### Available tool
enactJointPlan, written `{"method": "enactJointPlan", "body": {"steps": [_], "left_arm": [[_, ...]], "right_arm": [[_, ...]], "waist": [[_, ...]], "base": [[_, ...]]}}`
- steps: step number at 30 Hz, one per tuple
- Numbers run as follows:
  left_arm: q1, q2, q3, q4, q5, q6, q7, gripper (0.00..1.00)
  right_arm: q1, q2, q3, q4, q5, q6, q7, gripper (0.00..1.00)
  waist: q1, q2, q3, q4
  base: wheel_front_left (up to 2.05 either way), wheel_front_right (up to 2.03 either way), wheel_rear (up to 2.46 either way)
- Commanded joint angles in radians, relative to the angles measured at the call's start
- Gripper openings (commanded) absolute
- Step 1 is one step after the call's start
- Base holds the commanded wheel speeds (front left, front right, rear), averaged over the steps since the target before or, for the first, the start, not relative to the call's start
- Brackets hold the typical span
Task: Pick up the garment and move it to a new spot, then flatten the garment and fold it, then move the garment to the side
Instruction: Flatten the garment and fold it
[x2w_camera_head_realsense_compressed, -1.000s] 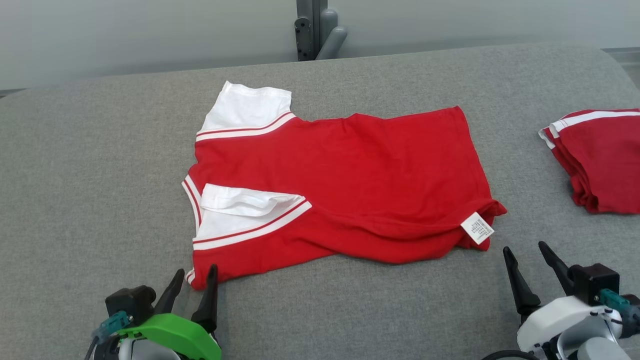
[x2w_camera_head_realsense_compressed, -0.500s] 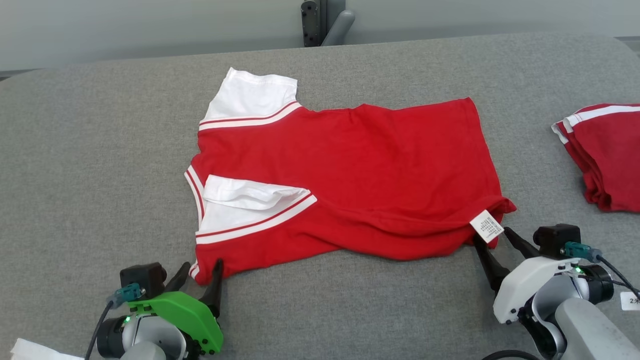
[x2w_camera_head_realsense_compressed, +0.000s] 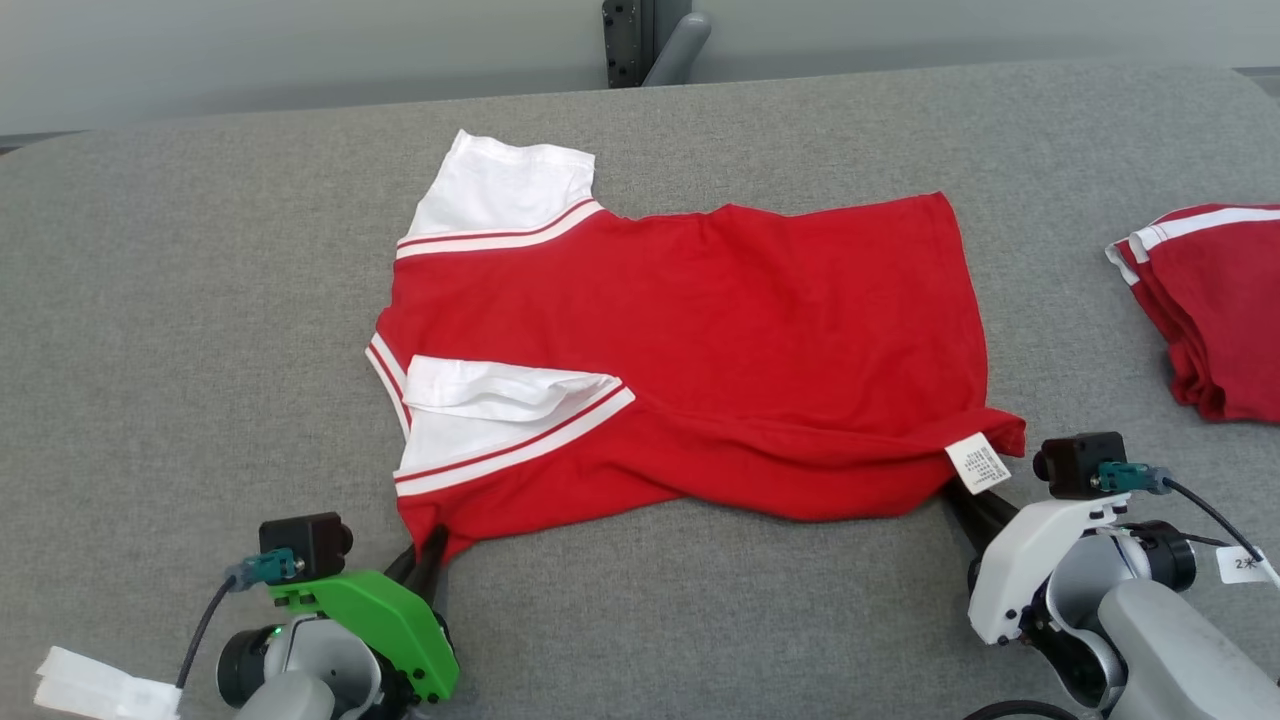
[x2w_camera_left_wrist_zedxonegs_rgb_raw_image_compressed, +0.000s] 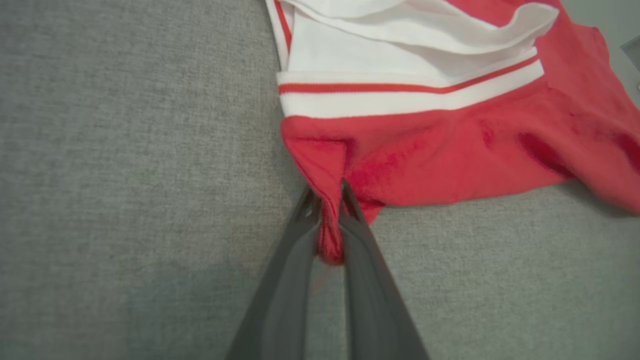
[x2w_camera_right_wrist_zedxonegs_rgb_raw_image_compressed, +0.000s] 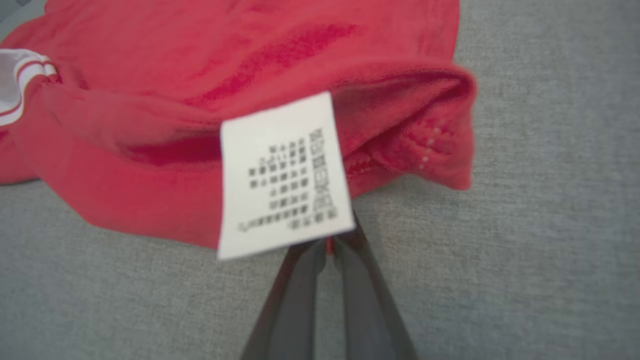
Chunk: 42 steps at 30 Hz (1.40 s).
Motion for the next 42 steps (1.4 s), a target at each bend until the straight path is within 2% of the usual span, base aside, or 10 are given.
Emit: {"method": "enactJointPlan", "body": {"steps": [1, 16, 22, 31, 33, 34, 35, 36, 37, 42], "left_arm": [[-0.013, 0.006, 0.000, 0.004, -0.014, -0.005, 0.008, 0.00], [0.089, 0.226, 0.065, -0.350, -0.123, -0.006, 0.221, 0.00], [0.285, 0.192, 0.055, -0.491, -0.144, 0.076, 0.173, 0.00], [0.365, 0.159, 0.056, -0.500, -0.159, 0.079, 0.108, 0.07], [0.361, 0.174, 0.062, -0.506, -0.151, 0.072, 0.105, 0.11], [0.358, 0.179, 0.067, -0.509, -0.151, 0.072, 0.105, 0.19], [0.353, 0.186, 0.070, -0.513, -0.147, 0.073, 0.103, 0.36], [0.349, 0.191, 0.076, -0.519, -0.147, 0.075, 0.102, 0.84], [0.349, 0.193, 0.080, -0.529, -0.154, 0.076, 0.108, 1.00], [0.350, 0.261, 0.087, -0.601, -0.140, 0.077, 0.156, 1.00]], "right_arm": [[-0.005, -0.015, 0.006, -0.005, 0.013, -0.002, 0.008, 0.00], [-0.007, -0.360, 0.097, -0.277, 0.266, -0.002, 0.284, 0.00], [0.123, -0.377, 0.054, -0.312, 0.311, -0.002, 0.296, 0.00], [0.216, -0.374, -0.004, -0.303, 0.269, -0.002, 0.266, 0.02], [0.218, -0.373, -0.014, -0.314, 0.260, -0.002, 0.259, 0.11], [0.213, -0.375, -0.019, -0.322, 0.251, -0.002, 0.253, 0.36], [0.209, -0.376, -0.024, -0.328, 0.242, -0.002, 0.247, 0.76], [0.206, -0.378, -0.029, -0.332, 0.233, -0.002, 0.245, 1.00], [0.203, -0.379, -0.036, -0.336, 0.224, -0.002, 0.244, 1.00], [0.182, -0.391, -0.088, -0.383, 0.210, -0.002, 0.270, 1.00]], "waist": [[0.0000, 0.0000, -0.001, -0.001], [0.0000, 0.0000, -0.037, -0.007], [0.0000, 0.0000, -0.016, 0.001], [0.0000, 0.0000, 0.010, 0.012], [0.0000, 0.0000, 0.012, 0.012], [0.0000, 0.0000, 0.013, 0.012], [0.0000, 0.0000, 0.015, 0.011], [0.0000, 0.0000, 0.017, 0.010], [0.0000, 0.0000, 0.019, 0.009], [0.0000, 0.0000, 0.047, 0.006]], "base": [[0.00, 0.00, 0.00], [0.00, 0.00, 0.00], [0.00, 0.00, 0.00], [0.00, 0.00, 0.00], [0.00, 0.00, 0.00], [0.00, 0.00, 0.00], [0.00, 0.00, 0.00], [0.00, 0.00, 0.00], [0.00, 0.00, 0.00], [0.00, 0.00, 0.00]]}}
